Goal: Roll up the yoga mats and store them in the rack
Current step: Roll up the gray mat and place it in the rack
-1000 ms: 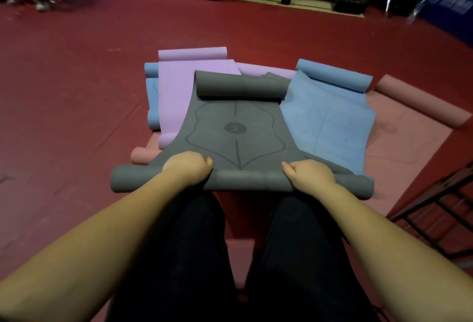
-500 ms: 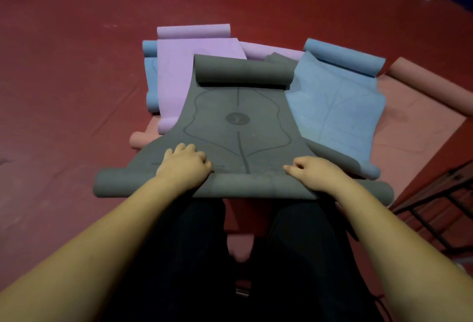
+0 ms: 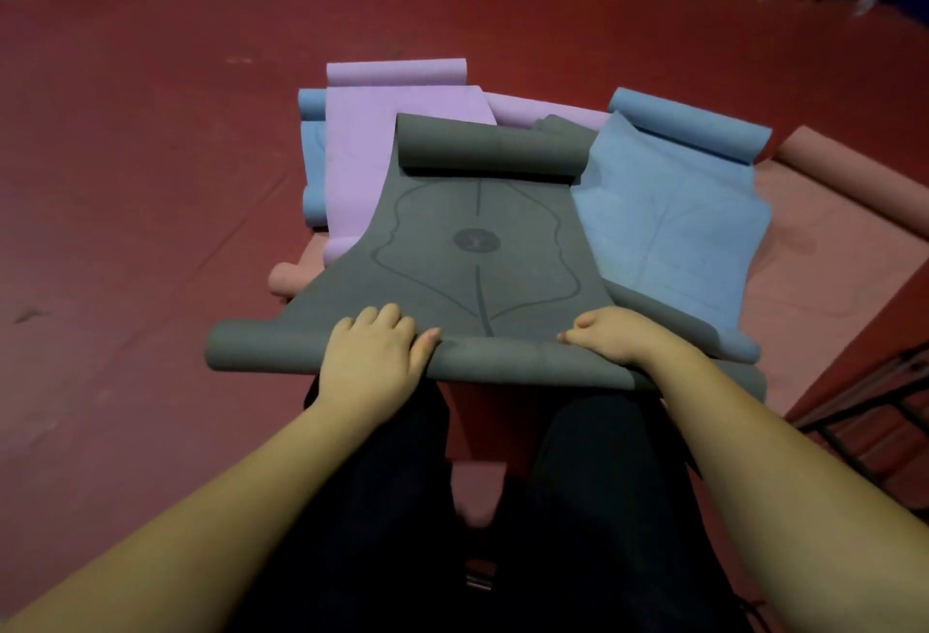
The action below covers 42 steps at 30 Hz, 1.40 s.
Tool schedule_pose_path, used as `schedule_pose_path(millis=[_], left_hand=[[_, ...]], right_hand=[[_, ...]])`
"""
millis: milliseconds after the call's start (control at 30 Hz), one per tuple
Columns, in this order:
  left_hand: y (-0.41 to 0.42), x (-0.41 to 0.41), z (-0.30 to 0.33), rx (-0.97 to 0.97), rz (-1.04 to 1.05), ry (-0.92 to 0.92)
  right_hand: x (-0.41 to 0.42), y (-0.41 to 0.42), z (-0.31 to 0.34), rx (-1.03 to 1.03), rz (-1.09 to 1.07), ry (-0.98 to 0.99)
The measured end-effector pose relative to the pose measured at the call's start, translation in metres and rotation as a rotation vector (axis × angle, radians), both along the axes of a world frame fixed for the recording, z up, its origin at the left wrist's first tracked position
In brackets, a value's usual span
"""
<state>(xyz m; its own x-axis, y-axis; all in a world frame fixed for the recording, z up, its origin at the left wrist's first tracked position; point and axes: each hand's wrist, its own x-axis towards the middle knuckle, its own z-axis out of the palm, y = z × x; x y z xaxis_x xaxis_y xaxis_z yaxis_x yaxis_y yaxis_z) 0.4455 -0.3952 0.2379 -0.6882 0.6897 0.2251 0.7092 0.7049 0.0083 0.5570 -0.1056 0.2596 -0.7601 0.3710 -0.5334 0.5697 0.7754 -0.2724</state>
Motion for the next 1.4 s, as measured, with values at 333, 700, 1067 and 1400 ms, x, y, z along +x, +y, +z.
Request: schedule_pose_path(millis=[333, 700, 1067, 1400], left_hand=[[0.029, -0.024, 0.021, -0.070, 0.082, -0.278], [0.038, -0.038, 0.038, -0.197, 0.148, -0.502], [0.035, -0.022, 0.069, -0.322, 0.130, -0.696], [0.016, -0.020, 0.039, -0.259, 0.031, -0.343]], right_hand=[[0.052, -0.023, -0.010, 0.422, -0.056, 0.470], [0.049, -0.033, -0.009, 0.544, -0.072, 0.429], [0.051, -0.028, 0.030, 0.399, -0.004, 0.193], [0.041, -0.028, 0.049, 0.185, 0.047, -0.089]])
